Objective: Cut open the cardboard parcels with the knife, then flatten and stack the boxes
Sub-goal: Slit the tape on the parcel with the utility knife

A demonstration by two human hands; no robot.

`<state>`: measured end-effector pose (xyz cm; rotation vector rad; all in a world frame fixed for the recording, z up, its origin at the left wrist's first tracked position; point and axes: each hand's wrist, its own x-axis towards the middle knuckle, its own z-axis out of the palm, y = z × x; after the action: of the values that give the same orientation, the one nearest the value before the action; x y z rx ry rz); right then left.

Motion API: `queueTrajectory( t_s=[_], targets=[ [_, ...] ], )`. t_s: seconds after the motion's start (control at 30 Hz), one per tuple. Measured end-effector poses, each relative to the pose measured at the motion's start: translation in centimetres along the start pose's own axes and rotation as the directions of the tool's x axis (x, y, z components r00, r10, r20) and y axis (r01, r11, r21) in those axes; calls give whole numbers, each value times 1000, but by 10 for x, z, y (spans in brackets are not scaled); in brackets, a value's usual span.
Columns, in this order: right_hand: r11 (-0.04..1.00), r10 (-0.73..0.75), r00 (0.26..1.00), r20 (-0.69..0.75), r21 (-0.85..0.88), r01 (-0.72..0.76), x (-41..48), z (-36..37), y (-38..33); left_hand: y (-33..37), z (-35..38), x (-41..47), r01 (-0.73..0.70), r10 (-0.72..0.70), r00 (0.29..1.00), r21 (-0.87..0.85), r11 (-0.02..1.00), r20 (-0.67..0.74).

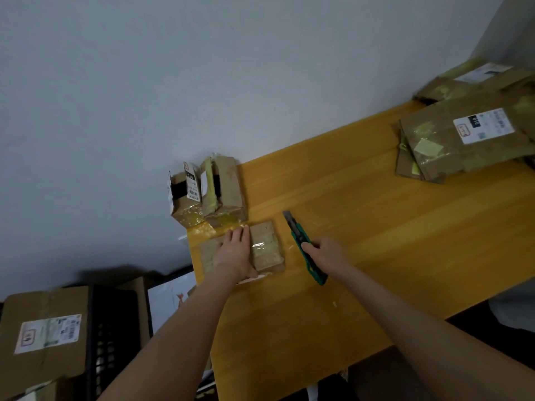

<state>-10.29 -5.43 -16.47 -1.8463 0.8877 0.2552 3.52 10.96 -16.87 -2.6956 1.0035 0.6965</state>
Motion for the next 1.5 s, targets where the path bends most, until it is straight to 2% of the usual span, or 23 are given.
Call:
queueTrajectory(
  t_s=[0.13, 0.23, 0.5, 0.63, 0.87, 1.07, 1.5],
  targets=[
    [965, -26, 999, -47, -261, 13, -8, 0, 7, -2, 1, 1, -8, 8, 1000, -34, 999, -3],
    [927, -60, 995, -75, -373, 28, -13, 0, 8, -3, 2, 1, -24, 23, 999, -39, 999, -26],
    [839, -148, 987, 70, -518, 163, -11, -7, -5, -5, 5, 3, -28, 27, 999, -39, 999, -32],
    [740, -148, 975, 165, -635, 220, -10, -16, -17, -5, 5, 4, -29, 28, 999, -36, 999, -34],
    [691, -106, 976, 189, -692, 209, -11, -19, -29, -5, 5, 5, -17, 16, 1000, -45, 999, -27],
    [726, -81, 971, 225, -655, 212, -19, -21, -29, -5, 6, 6, -7, 5, 1000, -56, 998, -24],
    [678, -5, 962, 272, -707, 203, -29, -32, -38, -5, 5, 4, -17, 16, 1000, -38, 999, -13]
  ],
)
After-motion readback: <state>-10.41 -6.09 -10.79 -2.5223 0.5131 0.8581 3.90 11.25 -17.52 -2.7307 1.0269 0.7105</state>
